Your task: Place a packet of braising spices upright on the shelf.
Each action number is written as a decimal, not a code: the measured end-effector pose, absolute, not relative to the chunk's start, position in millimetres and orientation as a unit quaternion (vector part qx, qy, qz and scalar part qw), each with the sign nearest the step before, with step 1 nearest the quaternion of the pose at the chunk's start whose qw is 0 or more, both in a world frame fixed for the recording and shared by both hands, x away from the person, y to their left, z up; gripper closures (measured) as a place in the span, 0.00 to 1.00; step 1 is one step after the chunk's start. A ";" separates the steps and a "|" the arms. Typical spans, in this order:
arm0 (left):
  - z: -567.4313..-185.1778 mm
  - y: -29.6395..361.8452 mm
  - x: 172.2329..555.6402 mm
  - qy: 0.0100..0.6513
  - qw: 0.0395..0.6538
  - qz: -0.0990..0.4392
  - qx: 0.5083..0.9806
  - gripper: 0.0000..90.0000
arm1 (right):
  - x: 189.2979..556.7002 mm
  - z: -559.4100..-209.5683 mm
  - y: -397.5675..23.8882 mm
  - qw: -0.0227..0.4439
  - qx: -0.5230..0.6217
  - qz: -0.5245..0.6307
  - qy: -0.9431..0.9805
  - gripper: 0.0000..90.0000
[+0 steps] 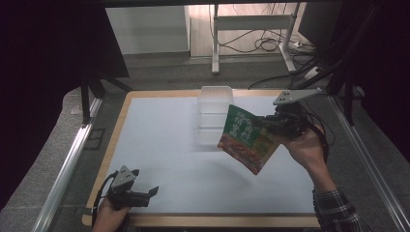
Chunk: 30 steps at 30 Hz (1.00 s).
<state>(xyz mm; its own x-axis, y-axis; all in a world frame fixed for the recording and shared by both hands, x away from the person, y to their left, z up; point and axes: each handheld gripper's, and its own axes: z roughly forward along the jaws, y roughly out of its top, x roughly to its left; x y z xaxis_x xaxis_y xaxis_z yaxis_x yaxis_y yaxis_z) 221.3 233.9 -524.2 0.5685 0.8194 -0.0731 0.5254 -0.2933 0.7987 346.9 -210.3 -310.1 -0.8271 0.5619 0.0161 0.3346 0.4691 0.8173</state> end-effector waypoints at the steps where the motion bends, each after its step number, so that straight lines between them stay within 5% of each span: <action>1: -524.2 233.9 221.3 0.429 0.412 0.179 0.784 0.04 | 349.0 -309.0 -207.5 0.127 0.262 0.443 0.848 1.00; 30: -524.3 234.8 221.7 0.429 0.413 0.176 0.784 0.04 | 422.2 -251.6 -132.8 0.116 0.241 0.462 0.846 1.00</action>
